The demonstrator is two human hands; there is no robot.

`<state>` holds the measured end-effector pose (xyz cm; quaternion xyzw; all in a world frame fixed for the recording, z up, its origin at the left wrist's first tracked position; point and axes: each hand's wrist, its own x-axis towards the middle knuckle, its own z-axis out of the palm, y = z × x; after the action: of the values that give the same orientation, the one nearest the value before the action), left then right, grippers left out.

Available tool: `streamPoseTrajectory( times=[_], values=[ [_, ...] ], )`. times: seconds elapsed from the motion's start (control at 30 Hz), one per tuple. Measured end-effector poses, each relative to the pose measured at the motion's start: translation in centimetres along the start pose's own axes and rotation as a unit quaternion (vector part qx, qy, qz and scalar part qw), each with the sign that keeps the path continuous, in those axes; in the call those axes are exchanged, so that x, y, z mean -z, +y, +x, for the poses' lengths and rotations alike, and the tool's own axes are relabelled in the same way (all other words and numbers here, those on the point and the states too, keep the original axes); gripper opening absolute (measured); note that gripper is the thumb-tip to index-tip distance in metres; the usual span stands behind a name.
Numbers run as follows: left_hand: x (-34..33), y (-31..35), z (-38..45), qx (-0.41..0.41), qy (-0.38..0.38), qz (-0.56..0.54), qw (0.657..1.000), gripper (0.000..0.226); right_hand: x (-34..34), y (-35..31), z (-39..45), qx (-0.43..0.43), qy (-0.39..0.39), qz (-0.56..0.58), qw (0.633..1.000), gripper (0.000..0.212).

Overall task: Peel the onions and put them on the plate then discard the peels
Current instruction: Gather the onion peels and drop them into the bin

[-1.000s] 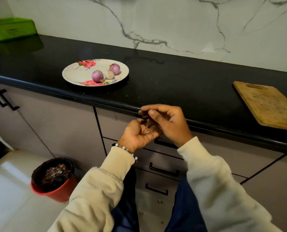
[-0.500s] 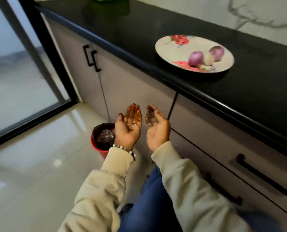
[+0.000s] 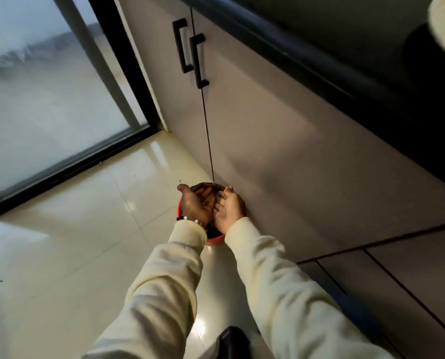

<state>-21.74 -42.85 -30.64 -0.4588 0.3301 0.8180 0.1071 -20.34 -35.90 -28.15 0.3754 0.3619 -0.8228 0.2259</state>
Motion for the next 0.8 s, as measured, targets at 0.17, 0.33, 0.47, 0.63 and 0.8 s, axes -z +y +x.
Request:
streamPoseTrajectory(
  times=[0.17,0.33,0.47,0.63,0.8],
  values=[
    [1.5,1.6,9.5,0.090,0.031,0.143,0.985,0.133,0.9,0.1,6.7,0.059,0.043,-0.196,0.978,0.036],
    [-0.6,1.4,6.4,0.054,0.060,0.142,0.987,0.070,1.3,1.8,8.5,0.103,-0.136,-0.412,0.895,0.042],
    [-0.4,1.8,7.0,0.060,0.014,0.107,0.992,0.092,2.7,1.9,10.9,0.108,-0.044,-0.548,0.828,0.058],
    [-1.3,2.6,6.3,0.057,-0.029,0.103,0.993,0.090,2.2,1.6,9.9,0.091,-0.078,-0.527,0.842,0.059],
    [-0.9,0.9,4.9,-0.179,-0.076,0.269,0.943,0.054,1.0,0.0,9.5,0.072,0.021,-0.422,0.903,0.080]
  ],
)
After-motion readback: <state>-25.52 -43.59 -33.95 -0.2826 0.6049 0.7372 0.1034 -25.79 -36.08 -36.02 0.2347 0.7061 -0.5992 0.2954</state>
